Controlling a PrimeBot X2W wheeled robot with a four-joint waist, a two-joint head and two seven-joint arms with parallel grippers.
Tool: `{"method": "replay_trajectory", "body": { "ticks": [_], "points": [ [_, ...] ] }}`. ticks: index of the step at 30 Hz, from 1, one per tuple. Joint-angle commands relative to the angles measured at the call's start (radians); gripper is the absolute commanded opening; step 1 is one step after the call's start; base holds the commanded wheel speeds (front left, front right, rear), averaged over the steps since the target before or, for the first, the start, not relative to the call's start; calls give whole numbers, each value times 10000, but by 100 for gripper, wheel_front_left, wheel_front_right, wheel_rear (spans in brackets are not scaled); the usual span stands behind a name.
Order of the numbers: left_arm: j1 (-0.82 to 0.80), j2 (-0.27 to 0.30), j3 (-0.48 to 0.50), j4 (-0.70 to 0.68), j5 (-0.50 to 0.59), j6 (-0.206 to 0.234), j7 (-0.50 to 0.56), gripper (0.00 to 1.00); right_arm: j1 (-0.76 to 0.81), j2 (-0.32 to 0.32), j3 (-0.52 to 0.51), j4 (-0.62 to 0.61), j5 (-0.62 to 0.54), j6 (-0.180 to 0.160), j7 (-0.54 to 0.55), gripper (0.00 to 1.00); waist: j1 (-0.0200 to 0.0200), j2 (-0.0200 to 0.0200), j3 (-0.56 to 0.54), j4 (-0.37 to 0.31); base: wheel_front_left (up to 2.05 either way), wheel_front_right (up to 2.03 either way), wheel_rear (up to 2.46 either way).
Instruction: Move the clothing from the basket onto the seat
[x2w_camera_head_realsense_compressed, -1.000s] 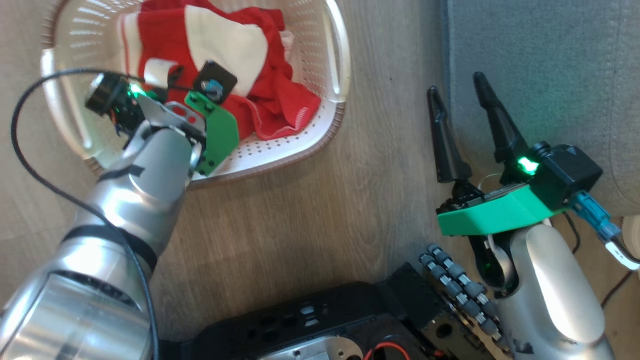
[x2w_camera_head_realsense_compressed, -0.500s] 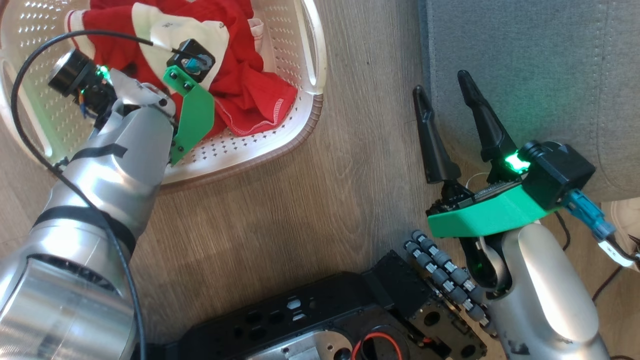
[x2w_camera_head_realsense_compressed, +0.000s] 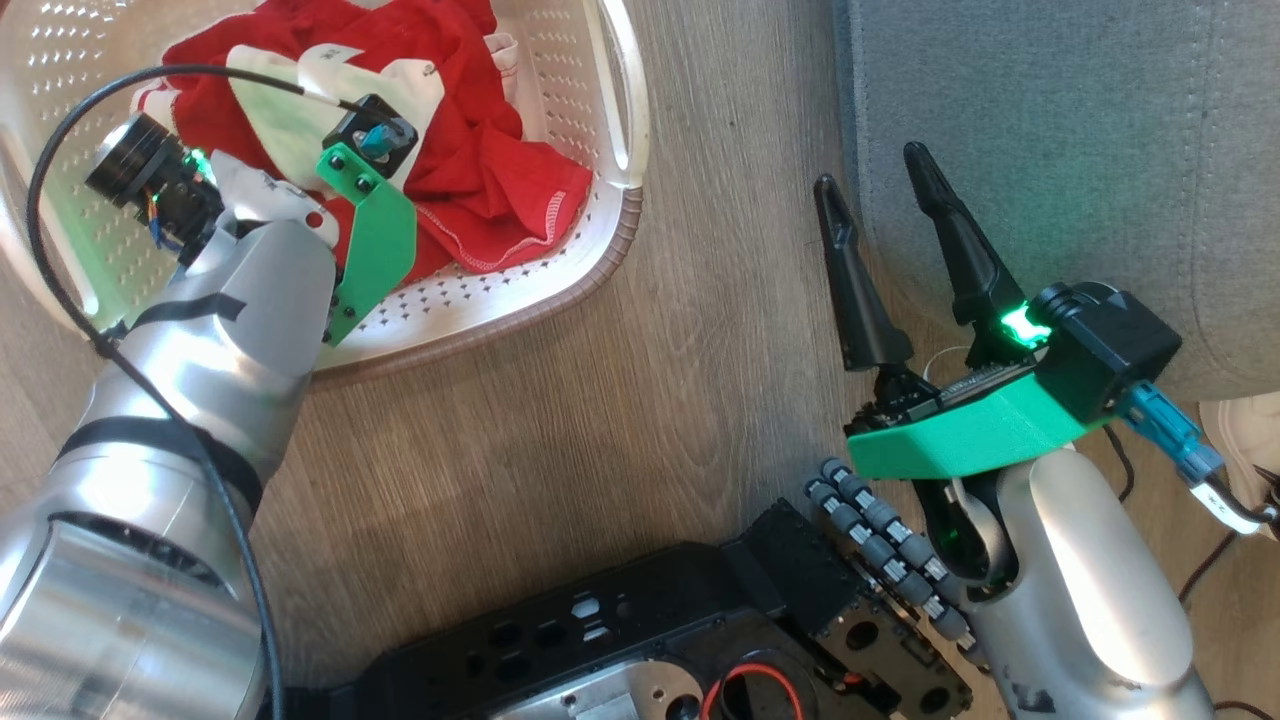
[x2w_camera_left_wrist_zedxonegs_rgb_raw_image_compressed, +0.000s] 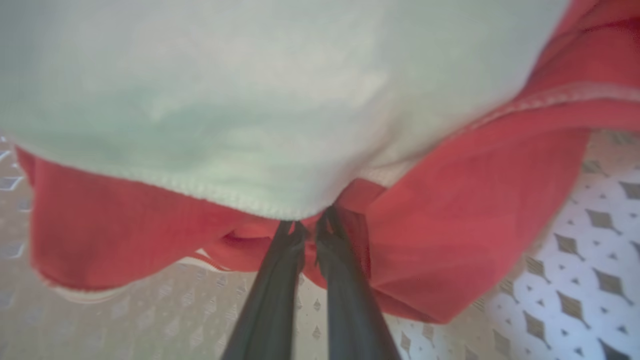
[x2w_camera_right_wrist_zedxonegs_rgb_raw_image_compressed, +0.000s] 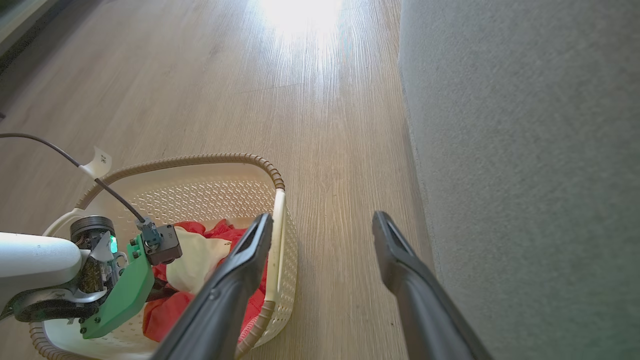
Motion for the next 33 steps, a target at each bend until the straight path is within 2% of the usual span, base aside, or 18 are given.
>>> {"method": "replay_trajectory", "body": {
  "ticks": [1,8,11,16,23,29,33],
  "points": [
    [265,190,54,-76,-131,0,-72,0,434,-62,229,-299,-23,71,-93,100,-1,0,-15,3,0,0,0],
    [271,271,177,-76,-423,163,-545,0,97,-62,350,-277,21,71,-93,100,-1,0,-276,-103,0,0,0],
    [493,216,320,-75,-661,271,-942,0,-20,-62,331,-128,245,71,-93,100,-1,0,-745,-76,0,0,0],
    [1149,-73,915,-75,-1458,494,-1704,0,-147,-62,114,189,154,71,-93,100,-1,0,-1948,181,0,0,0],
    [1846,-313,1072,-75,-1907,490,-2811,0,-25,-62,-67,563,-167,71,-93,100,-1,0,-3668,624,0,0,0],
    [2495,-487,1562,-222,-2709,544,-4261,0,371,-62,-261,884,-491,71,-93,100,-1,0,-5180,1013,0,0,0],
    [2841,-525,1756,-466,-3142,561,-5179,0,707,-62,-753,1079,-788,71,-93,100,-1,0,-6109,1265,0,0,0]
  ]
}}
